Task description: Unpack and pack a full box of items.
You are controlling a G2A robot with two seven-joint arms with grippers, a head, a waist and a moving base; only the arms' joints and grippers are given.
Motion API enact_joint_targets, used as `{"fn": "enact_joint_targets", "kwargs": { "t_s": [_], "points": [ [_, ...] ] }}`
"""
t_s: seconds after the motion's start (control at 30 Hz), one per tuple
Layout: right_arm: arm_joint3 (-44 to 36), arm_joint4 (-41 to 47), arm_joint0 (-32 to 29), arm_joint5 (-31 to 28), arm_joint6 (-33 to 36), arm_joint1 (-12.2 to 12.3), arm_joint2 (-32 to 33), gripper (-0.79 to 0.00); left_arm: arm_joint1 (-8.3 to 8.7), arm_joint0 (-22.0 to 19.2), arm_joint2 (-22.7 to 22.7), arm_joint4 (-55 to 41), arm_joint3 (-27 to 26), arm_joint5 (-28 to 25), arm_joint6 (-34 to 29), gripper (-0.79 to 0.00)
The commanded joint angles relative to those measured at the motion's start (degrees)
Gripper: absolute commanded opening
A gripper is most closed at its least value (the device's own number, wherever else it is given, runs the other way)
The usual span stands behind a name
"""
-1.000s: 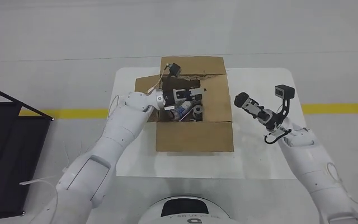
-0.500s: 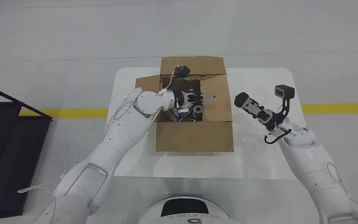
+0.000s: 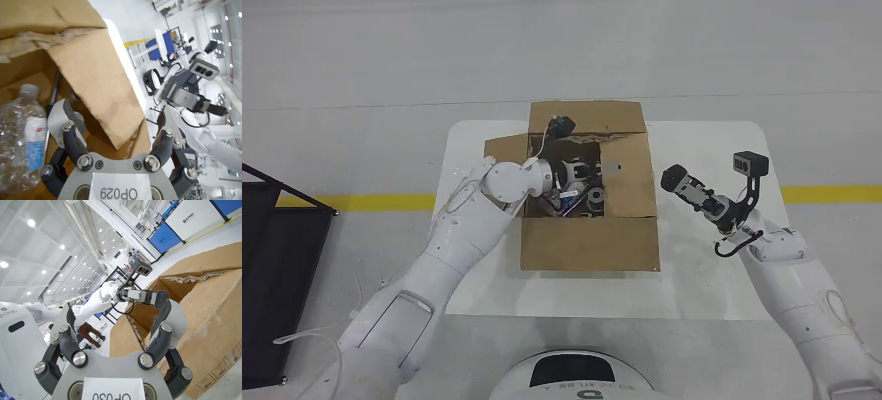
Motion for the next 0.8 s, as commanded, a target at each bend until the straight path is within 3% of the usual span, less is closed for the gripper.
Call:
{"fn": "enact_joint_targets", "kwargs": {
  "t_s": [0.0,0.37,0.57,0.77],
  "points": [
    [0.0,0.0,0.0,0.0,0.0,0.0,0.0,0.0,-0.55,-0.92,0.85,-1.83,2.15,0.06,-0.1,0.0],
    [0.0,0.0,0.0,0.0,0.0,0.0,0.0,0.0,-6.26,-7.2,9.0,-9.74,15.46,-2.01,-3.57,0.0],
    [0.0,0.0,0.0,0.0,0.0,0.0,0.0,0.0,-8.47,-9.84,9.88,-14.51,21.48,-12.04,-5.03,0.0],
    [0.0,0.0,0.0,0.0,0.0,0.0,0.0,0.0,-8.74,-10.69,9.08,-15.32,20.96,-23.37,-3.89,0.0]
  ]
}}
